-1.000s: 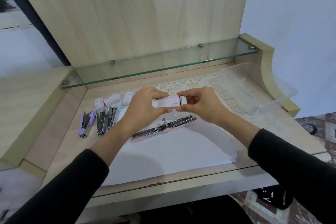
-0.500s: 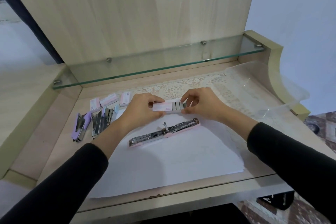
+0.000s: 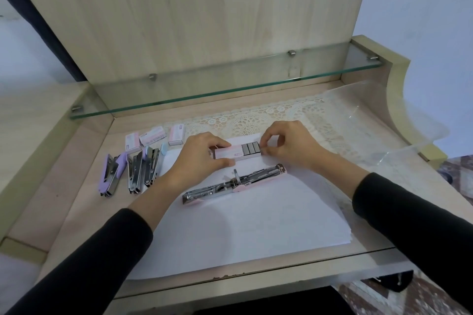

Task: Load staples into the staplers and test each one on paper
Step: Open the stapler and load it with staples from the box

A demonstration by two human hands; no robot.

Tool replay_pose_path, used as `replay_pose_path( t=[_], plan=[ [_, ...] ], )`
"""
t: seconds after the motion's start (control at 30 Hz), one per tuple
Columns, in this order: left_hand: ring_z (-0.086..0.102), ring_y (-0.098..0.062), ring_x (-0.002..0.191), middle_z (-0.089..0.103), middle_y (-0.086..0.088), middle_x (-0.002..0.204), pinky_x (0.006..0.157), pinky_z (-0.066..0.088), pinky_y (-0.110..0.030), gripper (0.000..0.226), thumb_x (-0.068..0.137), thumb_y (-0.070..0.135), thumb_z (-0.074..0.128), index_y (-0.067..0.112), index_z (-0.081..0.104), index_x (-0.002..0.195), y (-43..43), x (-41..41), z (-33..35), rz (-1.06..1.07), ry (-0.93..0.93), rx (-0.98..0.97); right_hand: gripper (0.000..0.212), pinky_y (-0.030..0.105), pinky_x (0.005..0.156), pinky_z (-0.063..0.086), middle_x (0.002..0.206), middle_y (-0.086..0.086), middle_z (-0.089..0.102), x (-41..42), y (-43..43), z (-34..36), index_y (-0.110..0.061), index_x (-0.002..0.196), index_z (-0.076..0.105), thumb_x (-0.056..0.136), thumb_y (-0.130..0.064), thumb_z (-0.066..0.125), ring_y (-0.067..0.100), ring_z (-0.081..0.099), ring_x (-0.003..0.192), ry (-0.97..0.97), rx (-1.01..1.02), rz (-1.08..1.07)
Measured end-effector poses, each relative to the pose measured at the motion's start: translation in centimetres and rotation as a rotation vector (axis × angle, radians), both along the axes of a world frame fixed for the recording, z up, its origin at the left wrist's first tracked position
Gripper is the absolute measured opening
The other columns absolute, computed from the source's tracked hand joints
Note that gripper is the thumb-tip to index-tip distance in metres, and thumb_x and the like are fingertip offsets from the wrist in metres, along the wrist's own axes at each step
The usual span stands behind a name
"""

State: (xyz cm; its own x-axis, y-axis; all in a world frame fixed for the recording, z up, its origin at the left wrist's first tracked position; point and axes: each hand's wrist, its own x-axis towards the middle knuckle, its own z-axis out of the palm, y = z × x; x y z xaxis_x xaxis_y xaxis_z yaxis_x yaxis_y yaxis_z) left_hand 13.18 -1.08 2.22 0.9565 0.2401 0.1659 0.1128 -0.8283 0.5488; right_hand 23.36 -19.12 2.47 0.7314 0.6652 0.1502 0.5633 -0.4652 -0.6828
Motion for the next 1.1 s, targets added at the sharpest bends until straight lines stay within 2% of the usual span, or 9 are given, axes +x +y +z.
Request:
replay_pose_path(
  t=[0.07,0.2,0.33,0.47,0.63,0.73,0.83,0.97,1.1],
  plan=[
    [0.052,-0.013,0.085,0.061,0.000,0.098,0.077,0.041,-0.022,0.038,0.067,0.026,0.079,0.017,0.068,0.102,-0.1,0.0,0.0,0.007,-0.018,0.001,0.005,0.026,0.065,0.037,0.079,-0.010,0.054,0.1,0.3,0.1,-0.013,0.074,0.072,0.077,-0.014,0.069,-0.001,0.041,0.061,-0.011,-0.039,-0.041],
    [0.050,-0.014,0.084,0.060,0.002,0.096,0.080,0.044,-0.027,0.038,0.067,0.024,0.080,0.015,0.068,0.102,-0.3,-0.1,0.0,0.005,-0.058,0.009,0.011,0.027,0.058,0.038,0.065,-0.013,0.046,0.1,0.9,0.3,-0.009,0.084,0.075,0.078,-0.018,0.070,0.008,0.045,0.065,-0.019,-0.046,-0.096],
    [0.047,-0.012,0.082,0.057,0.004,0.092,0.078,0.041,-0.023,0.037,0.067,0.023,0.080,0.014,0.068,0.101,-0.3,-0.2,-0.2,0.007,-0.075,0.019,0.021,0.027,0.064,0.035,0.072,-0.016,0.041,0.1,1.6,0.3,-0.011,0.091,0.073,0.074,-0.022,0.074,0.012,0.045,0.077,-0.030,-0.063,-0.078],
    [0.049,-0.014,0.083,0.057,0.004,0.092,0.080,0.043,-0.026,0.038,0.067,0.024,0.079,0.014,0.068,0.102,-0.2,-0.1,-0.3,0.005,-0.075,0.032,0.033,0.019,0.060,0.030,0.078,-0.017,0.044,0.4,1.2,0.0,-0.013,0.094,0.071,0.066,-0.027,0.080,0.000,0.040,0.066,-0.003,-0.061,-0.041],
    [0.046,-0.011,0.085,0.057,0.005,0.092,0.081,0.040,-0.024,0.038,0.067,0.024,0.079,0.012,0.069,0.101,-0.2,-0.1,-0.5,-0.013,-0.114,0.073,0.020,0.019,0.061,0.034,0.085,-0.006,0.055,0.3,0.8,0.1,-0.014,0.087,0.073,0.069,-0.023,0.078,-0.001,0.043,0.065,0.058,-0.014,-0.040],
    [0.044,-0.009,0.083,0.057,0.005,0.092,0.078,0.033,-0.020,0.037,0.067,0.023,0.080,0.012,0.069,0.100,-0.2,-0.1,-0.5,-0.016,-0.138,0.092,0.011,0.008,0.053,0.034,0.074,-0.006,0.060,0.3,0.9,0.4,-0.014,0.075,0.073,0.070,-0.022,0.078,-0.001,0.048,0.064,0.119,0.016,-0.075],
    [0.044,-0.010,0.082,0.059,0.003,0.092,0.077,0.032,-0.019,0.036,0.067,0.024,0.079,0.011,0.069,0.100,-0.2,-0.1,-0.6,-0.017,-0.149,0.103,0.009,0.001,0.046,0.035,0.069,-0.002,0.062,0.4,1.1,0.4,-0.010,0.073,0.072,0.071,-0.018,0.077,0.001,0.049,0.058,0.140,0.004,-0.088],
    [0.044,-0.009,0.082,0.059,0.002,0.093,0.078,0.033,-0.019,0.036,0.068,0.023,0.079,0.011,0.068,0.100,-0.2,-0.1,-0.8,-0.016,-0.143,0.102,0.004,0.003,0.042,0.034,0.068,0.002,0.062,0.7,0.8,0.2,-0.011,0.075,0.071,0.072,-0.010,0.074,-0.005,0.050,0.044,0.178,0.032,-0.078],
    [0.046,-0.011,0.084,0.061,-0.001,0.096,0.081,0.038,-0.024,0.037,0.068,0.023,0.079,0.010,0.068,0.101,-0.1,0.0,-0.8,-0.018,-0.136,0.097,0.010,0.005,0.048,0.036,0.060,-0.005,0.058,0.5,0.1,0.1,-0.013,0.074,0.072,0.071,-0.004,0.072,-0.006,0.049,0.046,0.143,0.079,-0.047]
  ],
)
